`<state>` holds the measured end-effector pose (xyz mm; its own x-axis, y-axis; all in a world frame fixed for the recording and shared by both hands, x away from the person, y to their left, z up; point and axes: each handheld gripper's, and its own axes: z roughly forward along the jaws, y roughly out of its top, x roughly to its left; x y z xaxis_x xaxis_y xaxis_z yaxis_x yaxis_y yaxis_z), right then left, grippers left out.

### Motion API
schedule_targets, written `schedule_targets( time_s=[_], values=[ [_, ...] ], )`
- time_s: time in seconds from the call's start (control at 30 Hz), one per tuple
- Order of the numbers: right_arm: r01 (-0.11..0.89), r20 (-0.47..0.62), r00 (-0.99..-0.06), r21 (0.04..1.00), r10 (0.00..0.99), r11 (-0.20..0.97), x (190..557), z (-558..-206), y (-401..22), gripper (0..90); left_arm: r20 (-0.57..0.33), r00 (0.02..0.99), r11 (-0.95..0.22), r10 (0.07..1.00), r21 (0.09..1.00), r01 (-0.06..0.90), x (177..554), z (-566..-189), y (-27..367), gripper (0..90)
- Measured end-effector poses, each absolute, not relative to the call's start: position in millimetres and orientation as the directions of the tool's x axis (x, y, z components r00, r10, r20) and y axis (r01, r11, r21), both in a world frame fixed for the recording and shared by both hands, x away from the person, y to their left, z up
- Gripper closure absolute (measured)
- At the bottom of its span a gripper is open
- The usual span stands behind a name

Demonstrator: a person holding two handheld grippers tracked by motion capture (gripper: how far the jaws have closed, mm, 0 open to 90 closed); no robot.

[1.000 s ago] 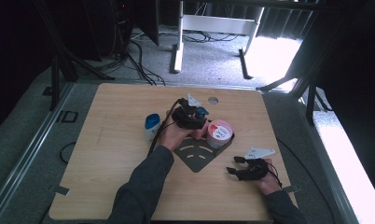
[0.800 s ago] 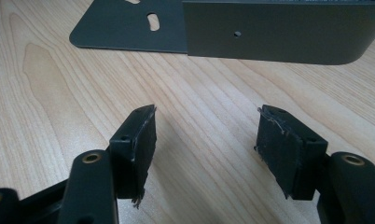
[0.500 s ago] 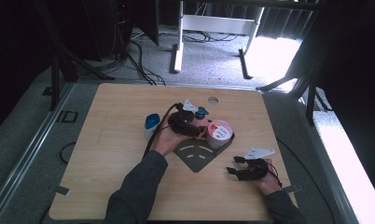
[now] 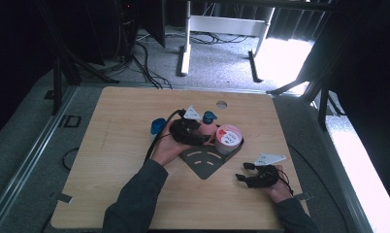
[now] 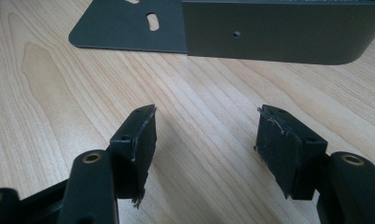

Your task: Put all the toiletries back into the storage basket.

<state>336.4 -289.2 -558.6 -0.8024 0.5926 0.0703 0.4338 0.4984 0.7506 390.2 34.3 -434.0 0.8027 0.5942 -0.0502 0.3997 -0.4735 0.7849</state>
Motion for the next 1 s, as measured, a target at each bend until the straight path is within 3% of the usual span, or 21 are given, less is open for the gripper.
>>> schedule_targets(
  time_s=[0.5,1.0],
  values=[
    [0.434,0.071,-0.803,0.751,0.592,0.498,336.4,-558.6,-289.2,37.1,-0.002,0.835,-0.504,0.551,0.796,0.334,374.9,-419.6,47.1,40.7],
    [0.435,0.075,-0.804,0.751,0.590,0.497,336.7,-558.7,-289.4,36.7,0.048,0.794,-0.504,0.606,0.795,0.337,379.1,-409.0,73.8,40.1]
  ],
)
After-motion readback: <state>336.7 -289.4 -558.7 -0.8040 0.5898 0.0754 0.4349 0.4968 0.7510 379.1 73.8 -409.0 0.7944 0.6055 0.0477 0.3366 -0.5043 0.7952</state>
